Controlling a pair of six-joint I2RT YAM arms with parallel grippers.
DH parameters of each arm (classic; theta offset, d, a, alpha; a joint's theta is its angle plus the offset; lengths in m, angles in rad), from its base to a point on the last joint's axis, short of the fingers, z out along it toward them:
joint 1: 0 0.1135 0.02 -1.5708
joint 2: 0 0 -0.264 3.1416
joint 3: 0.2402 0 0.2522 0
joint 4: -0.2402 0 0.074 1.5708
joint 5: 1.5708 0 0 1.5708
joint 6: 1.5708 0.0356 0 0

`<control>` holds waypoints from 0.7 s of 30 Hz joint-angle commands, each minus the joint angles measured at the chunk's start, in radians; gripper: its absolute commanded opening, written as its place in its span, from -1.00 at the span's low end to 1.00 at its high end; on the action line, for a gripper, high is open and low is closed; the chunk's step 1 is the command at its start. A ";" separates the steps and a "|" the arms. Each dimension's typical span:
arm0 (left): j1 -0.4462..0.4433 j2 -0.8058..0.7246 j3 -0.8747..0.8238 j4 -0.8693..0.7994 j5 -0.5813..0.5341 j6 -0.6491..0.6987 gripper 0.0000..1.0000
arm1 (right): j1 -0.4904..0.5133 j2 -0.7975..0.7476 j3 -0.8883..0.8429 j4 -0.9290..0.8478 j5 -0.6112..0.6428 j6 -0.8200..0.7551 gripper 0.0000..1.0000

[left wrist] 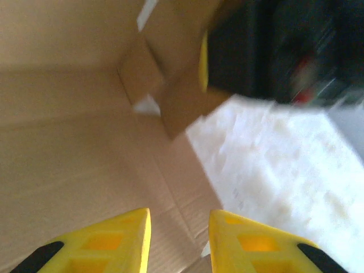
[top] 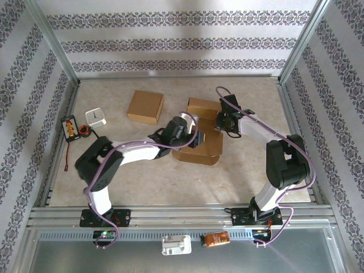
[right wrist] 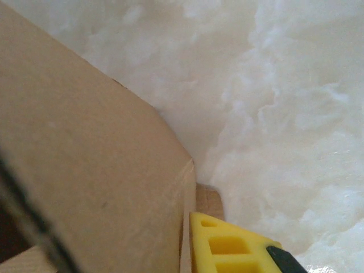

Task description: Fold the paper box

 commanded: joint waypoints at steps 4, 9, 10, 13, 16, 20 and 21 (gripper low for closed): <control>0.141 -0.136 0.114 -0.200 -0.077 -0.153 -0.22 | 0.013 -0.009 -0.004 -0.005 0.033 -0.005 -0.73; 0.228 -0.029 0.285 -0.308 -0.003 -0.202 -0.08 | 0.019 -0.014 -0.003 -0.002 0.027 -0.009 -0.79; 0.232 -0.001 0.305 -0.304 0.004 -0.206 -0.05 | 0.020 -0.015 -0.002 -0.002 0.027 -0.011 -0.80; 0.240 0.081 0.386 -0.313 0.032 -0.204 0.09 | 0.024 -0.013 -0.002 -0.002 0.029 -0.010 -0.82; 0.251 0.152 0.441 -0.309 0.052 -0.205 0.18 | 0.032 -0.006 0.001 0.000 0.030 -0.005 -0.82; 0.267 0.209 0.484 -0.328 0.073 -0.200 0.18 | 0.049 0.008 0.017 0.002 0.024 -0.005 -0.83; 0.268 0.217 0.490 -0.330 0.084 -0.198 0.17 | 0.052 0.009 0.019 0.003 0.023 -0.005 -0.83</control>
